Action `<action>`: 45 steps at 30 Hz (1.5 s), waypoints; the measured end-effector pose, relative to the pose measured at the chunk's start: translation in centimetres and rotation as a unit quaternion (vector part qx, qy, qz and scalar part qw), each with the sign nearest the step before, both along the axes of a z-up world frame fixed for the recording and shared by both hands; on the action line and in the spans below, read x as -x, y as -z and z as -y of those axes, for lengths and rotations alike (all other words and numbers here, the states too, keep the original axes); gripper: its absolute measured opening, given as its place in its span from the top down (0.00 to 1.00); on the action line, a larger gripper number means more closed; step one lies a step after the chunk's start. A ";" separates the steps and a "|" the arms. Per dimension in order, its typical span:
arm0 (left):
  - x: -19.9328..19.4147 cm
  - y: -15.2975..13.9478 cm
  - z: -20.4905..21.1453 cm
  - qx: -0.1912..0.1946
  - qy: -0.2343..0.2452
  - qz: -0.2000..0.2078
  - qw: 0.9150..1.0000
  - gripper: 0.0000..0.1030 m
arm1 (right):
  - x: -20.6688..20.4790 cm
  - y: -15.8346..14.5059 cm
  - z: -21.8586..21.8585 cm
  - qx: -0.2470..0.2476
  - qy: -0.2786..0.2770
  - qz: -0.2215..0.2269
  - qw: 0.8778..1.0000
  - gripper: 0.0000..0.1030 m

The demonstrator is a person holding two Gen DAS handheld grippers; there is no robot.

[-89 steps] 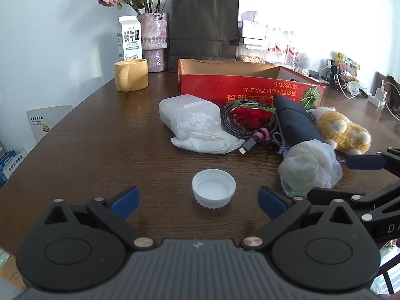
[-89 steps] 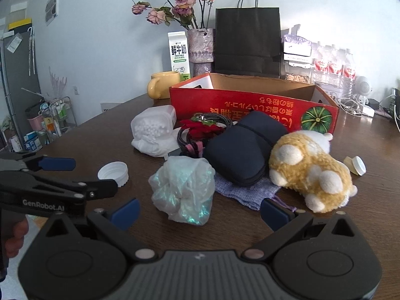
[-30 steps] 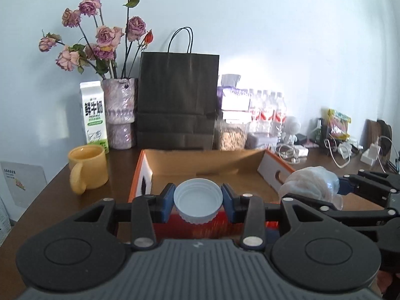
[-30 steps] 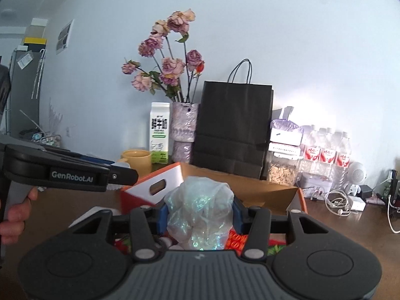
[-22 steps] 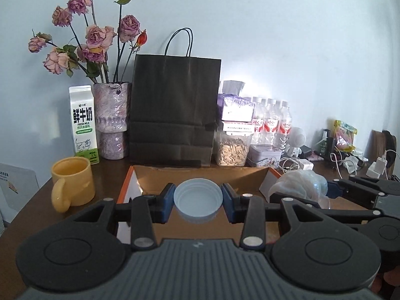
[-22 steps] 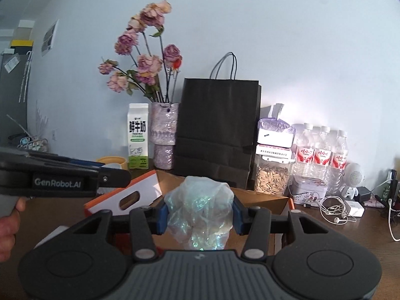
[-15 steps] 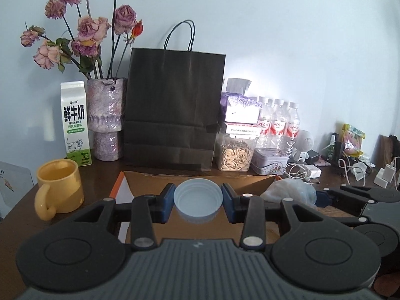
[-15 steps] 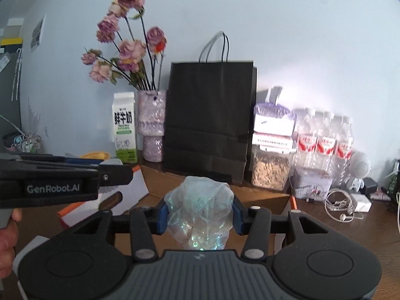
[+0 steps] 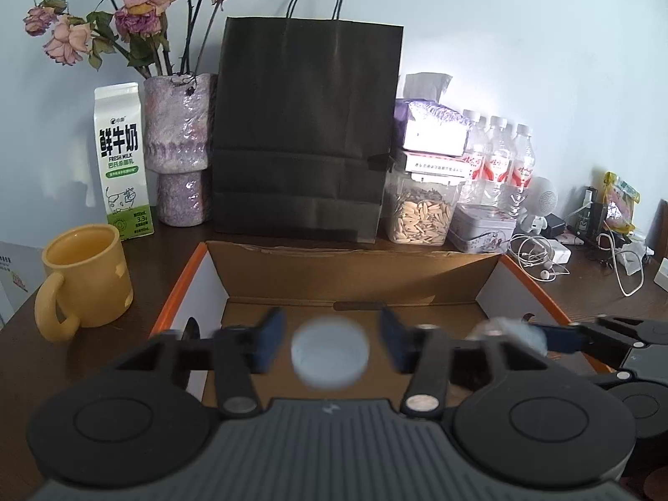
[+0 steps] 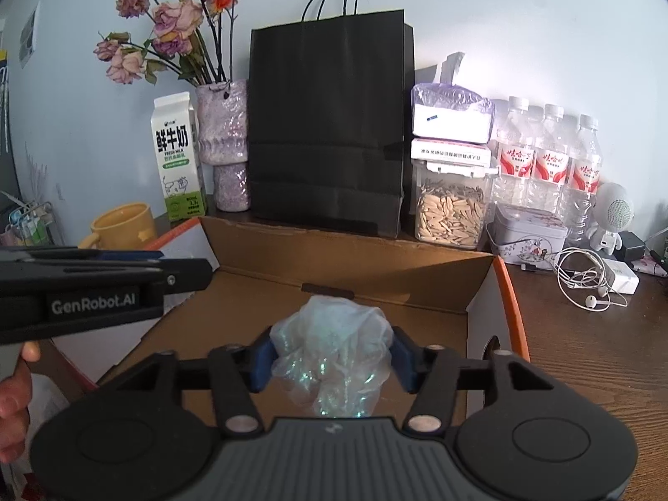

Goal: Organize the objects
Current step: 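Carry the cap with the left tool into the cardboard box while the right tool drops the bag there, then withdraw both open tools from the box back toward the table items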

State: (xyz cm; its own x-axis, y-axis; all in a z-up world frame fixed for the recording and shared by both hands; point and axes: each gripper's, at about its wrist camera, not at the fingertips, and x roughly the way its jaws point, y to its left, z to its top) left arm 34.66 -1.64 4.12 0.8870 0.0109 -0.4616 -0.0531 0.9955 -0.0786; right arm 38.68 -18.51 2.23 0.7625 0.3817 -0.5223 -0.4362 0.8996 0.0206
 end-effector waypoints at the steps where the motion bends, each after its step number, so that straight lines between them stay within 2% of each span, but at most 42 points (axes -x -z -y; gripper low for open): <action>1: 0.1 0.0 0.0 -0.002 -0.007 0.003 1.000 0.00 | 0.0 0.0 0.0 0.003 0.004 0.001 1.000 0.00; 6: 0.2 -0.3 -0.2 -0.003 -0.021 0.002 1.000 0.00 | -0.1 -0.1 0.5 -0.001 0.018 0.002 1.000 0.00; 24: 1.6 -1.1 0.2 -0.003 -0.007 0.017 1.000 0.00 | 1.3 -1.1 0.6 0.004 0.017 0.023 1.000 0.00; 36: 7.6 -2.6 -0.3 0.003 -0.004 0.049 0.999 0.00 | 6.9 -3.0 3.2 -0.006 0.020 0.062 0.998 0.00; 45: 12.3 -2.6 -0.4 -0.004 0.000 0.052 0.999 0.00 | 12.3 -3.2 5.3 -0.010 0.020 0.078 0.997 0.00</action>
